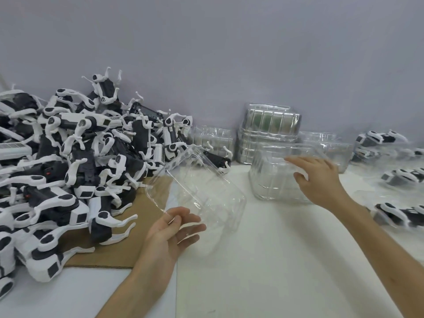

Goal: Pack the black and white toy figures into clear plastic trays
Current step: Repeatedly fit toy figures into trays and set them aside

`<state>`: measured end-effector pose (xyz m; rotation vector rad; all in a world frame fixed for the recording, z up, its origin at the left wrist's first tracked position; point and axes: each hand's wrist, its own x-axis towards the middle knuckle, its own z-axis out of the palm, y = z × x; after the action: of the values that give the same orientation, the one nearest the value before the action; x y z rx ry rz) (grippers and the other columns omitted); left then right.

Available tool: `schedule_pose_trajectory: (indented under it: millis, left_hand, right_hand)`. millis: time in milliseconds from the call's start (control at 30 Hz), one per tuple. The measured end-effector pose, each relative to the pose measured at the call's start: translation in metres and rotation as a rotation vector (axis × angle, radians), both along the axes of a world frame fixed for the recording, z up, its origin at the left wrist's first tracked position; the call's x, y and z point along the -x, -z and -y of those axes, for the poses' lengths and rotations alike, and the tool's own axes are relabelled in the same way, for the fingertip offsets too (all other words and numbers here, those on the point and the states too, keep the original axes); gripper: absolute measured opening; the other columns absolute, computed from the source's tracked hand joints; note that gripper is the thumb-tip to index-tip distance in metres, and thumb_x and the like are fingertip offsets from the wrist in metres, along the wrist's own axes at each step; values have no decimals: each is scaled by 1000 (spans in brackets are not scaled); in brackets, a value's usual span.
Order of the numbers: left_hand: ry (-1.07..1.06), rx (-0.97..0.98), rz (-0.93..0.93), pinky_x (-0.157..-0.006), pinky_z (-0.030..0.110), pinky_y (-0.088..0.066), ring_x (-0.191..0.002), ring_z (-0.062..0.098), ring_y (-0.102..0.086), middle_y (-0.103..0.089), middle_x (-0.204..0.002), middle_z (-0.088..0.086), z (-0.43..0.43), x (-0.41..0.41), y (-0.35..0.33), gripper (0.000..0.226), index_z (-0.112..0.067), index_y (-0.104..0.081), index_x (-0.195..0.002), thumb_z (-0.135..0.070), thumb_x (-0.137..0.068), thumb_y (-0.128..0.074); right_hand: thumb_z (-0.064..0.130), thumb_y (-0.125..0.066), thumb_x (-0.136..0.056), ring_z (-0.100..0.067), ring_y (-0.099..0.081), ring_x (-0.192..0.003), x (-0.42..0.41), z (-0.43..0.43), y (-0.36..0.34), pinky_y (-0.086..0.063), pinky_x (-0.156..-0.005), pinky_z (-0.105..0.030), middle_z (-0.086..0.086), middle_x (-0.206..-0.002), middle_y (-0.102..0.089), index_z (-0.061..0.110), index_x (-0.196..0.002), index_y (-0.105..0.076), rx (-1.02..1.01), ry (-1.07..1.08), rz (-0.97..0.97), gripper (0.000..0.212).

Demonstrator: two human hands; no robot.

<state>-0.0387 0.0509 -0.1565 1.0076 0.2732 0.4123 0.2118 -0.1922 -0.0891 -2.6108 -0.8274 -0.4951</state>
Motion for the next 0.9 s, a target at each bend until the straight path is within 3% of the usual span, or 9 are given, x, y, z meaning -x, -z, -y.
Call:
schedule_pose_trajectory:
  millis: [167, 267, 433, 500, 600, 700, 767, 833, 900]
  left_hand:
    - [-6, -10, -2, -80, 41, -49, -89, 31, -73, -73, -93, 13, 0, 0, 0, 21, -9, -62, -101, -18, -84, -54]
    - [-8, -3, -8, -81, 42, -50, -90, 32, -73, -73, -94, 14, 0, 1, 0, 16, -8, -62, -102, -11, -92, -49]
    - [5, 13, -30, -82, 42, -51, -96, 37, -72, -73, -94, 14, 2, 2, -2, 18, -6, -61, -105, -6, -98, -44]
    - [13, 20, -25, -83, 42, -52, -99, 38, -71, -72, -94, 14, 2, 2, -3, 16, -6, -61, -104, -9, -94, -49]
    - [50, 50, -6, -84, 41, -54, -104, 39, -69, -70, -95, 15, 3, 3, -4, 21, -6, -64, -101, -14, -83, -57]
    - [86, 20, -2, -83, 36, -56, -106, 37, -69, -70, -96, 15, 5, 5, -3, 17, -11, -73, -93, -14, -82, -60]
    - [115, -51, -15, -86, 35, -56, -108, 35, -69, -71, -100, 16, 6, 5, -2, 17, -13, -76, -94, -14, -83, -64]
    - [133, -101, -25, -88, 37, -57, -108, 34, -69, -71, -106, 18, 6, 5, -3, 24, -10, -74, -101, -6, -77, -74]
    - [67, -64, -20, -85, 38, -59, -105, 35, -70, -71, -107, 18, 3, 2, -5, 38, -6, -68, -107, 6, -72, -67]
  right_hand:
    - [32, -40, -103, -18, -29, -145, -4, -7, -5, -8, -118, -45, 4, -152, -44, 34, -140, -53, -74, 79, -31, 39]
    - [43, -28, -105, -19, -33, -143, -5, -9, 2, -9, -116, -45, 6, -149, -48, 35, -140, -51, 60, 115, -119, 43]
    - [39, -37, -105, -19, -33, -143, 0, -10, -1, -5, -118, -44, 4, -150, -47, 29, -143, -49, 66, 115, -129, 41]
    - [31, -54, -101, -19, -41, -138, 21, -16, -4, -16, -117, -38, 1, -143, -54, 22, -139, -54, -93, -1, -55, 40]
    - [38, -65, -91, -4, -53, -124, 84, -33, -2, -37, -104, -22, 17, -128, -61, 31, -124, -62, -448, -367, -267, 33]
    - [53, -61, -86, 4, -50, -124, 138, -50, 19, -30, -103, -11, 28, -125, -60, 40, -118, -62, -401, -552, -266, 34]
    - [45, -64, -88, 12, -51, -115, 154, -62, 31, -25, -100, -9, 30, -116, -61, 42, -117, -60, -346, -554, -204, 29]
    - [23, -70, -89, 9, -58, -99, 157, -67, 34, -30, -96, -14, 24, -99, -67, 37, -116, -63, -404, -518, -150, 31]
    - [11, -71, -87, 3, -63, -89, 153, -62, 30, -37, -93, -19, 20, -89, -68, 33, -113, -67, -500, -458, -91, 34]
